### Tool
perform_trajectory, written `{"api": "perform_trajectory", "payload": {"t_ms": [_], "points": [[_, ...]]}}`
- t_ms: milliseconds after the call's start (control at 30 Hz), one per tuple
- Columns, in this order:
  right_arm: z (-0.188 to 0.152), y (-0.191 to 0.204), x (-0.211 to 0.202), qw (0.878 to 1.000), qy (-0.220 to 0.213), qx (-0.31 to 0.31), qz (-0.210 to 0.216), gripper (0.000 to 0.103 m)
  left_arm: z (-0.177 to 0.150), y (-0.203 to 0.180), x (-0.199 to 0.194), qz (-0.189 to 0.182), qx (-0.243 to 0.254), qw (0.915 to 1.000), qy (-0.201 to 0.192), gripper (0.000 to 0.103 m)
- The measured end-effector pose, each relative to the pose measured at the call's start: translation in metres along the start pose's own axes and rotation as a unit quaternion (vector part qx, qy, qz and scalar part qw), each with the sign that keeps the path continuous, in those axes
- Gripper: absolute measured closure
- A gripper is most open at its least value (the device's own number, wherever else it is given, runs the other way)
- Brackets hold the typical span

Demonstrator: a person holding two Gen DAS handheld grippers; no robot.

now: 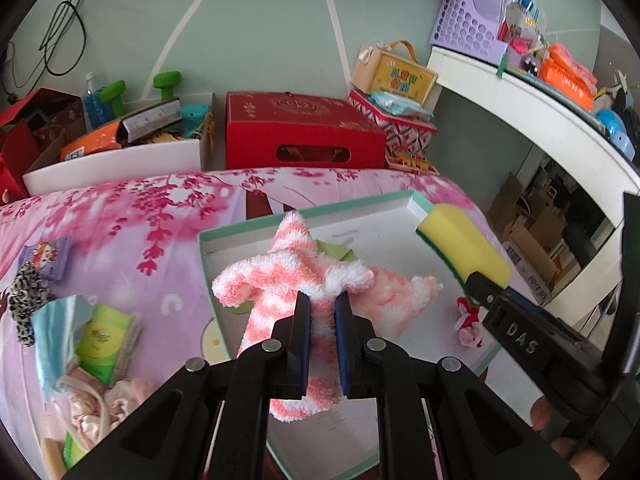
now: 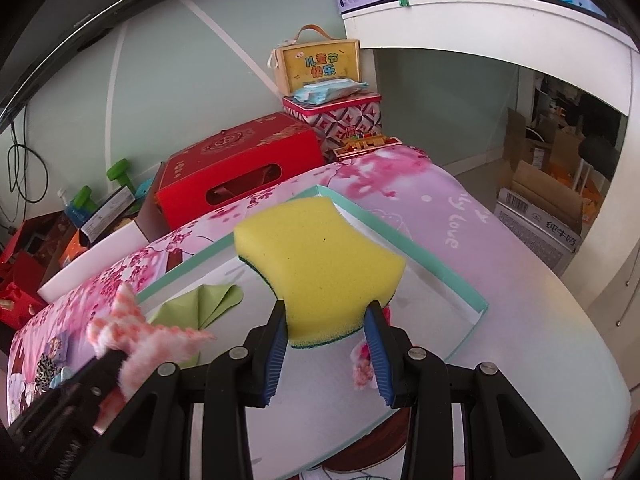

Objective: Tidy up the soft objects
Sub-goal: 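Carry the fuzzy sock and yellow sponge over the tray with both grippers, then open both grippers to drop the sock and sponge into the tray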

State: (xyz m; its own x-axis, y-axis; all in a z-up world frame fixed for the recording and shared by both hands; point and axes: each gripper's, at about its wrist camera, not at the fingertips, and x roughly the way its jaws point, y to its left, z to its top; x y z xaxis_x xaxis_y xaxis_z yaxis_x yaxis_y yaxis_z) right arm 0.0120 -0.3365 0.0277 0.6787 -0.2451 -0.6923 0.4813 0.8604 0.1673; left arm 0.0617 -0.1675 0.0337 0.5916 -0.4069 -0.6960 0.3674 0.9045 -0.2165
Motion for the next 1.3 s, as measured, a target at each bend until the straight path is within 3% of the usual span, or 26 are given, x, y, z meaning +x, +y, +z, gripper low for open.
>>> {"api": "perform_trajectory", "payload": {"t_ms": [467,633,767,833,900,967,1067,1133,1233,1300], "points": [[0.0,0.008,0.018,1.0,0.013,-0.01,-0.004,0.062,-0.009,0.004,0.046,0.015,-0.006,0.9986,0.051,0.091],[0.0,0.009,0.019,1.0,0.014,-0.012,-0.006,0.06,-0.007,0.002,0.048,0.016,-0.002,0.9986,0.051,0.089],[0.001,0.011,0.018,1.0,0.016,-0.014,-0.009,0.058,-0.005,0.002,0.043,0.01,-0.003,0.9985,0.054,0.068],[0.001,0.01,0.018,1.0,0.019,-0.012,-0.001,0.047,-0.004,0.002,0.04,0.012,-0.002,0.9982,0.058,0.05],[0.002,0.01,0.015,1.0,0.018,-0.012,-0.003,0.038,-0.002,0.004,0.036,0.013,-0.006,0.9981,0.061,0.047],[0.003,0.01,0.013,1.0,0.019,-0.011,-0.008,0.037,0.001,0.007,0.029,0.007,-0.012,0.9982,0.059,0.046],[0.004,0.008,0.011,1.0,0.025,-0.009,-0.01,0.028,0.005,0.01,0.019,0.01,-0.016,0.9985,0.051,0.032],[0.005,0.007,0.011,0.999,0.032,-0.011,-0.016,0.013,0.008,0.013,0.013,0.015,-0.022,0.9987,0.043,0.018],[0.004,0.006,0.012,0.999,0.045,-0.015,-0.023,0.0,0.01,0.021,0.007,0.033,-0.034,0.9983,0.035,0.008],[0.004,0.007,0.012,0.998,0.048,-0.02,-0.029,0.0,0.01,0.026,0.007,0.051,-0.042,0.9972,0.035,0.007]]}}
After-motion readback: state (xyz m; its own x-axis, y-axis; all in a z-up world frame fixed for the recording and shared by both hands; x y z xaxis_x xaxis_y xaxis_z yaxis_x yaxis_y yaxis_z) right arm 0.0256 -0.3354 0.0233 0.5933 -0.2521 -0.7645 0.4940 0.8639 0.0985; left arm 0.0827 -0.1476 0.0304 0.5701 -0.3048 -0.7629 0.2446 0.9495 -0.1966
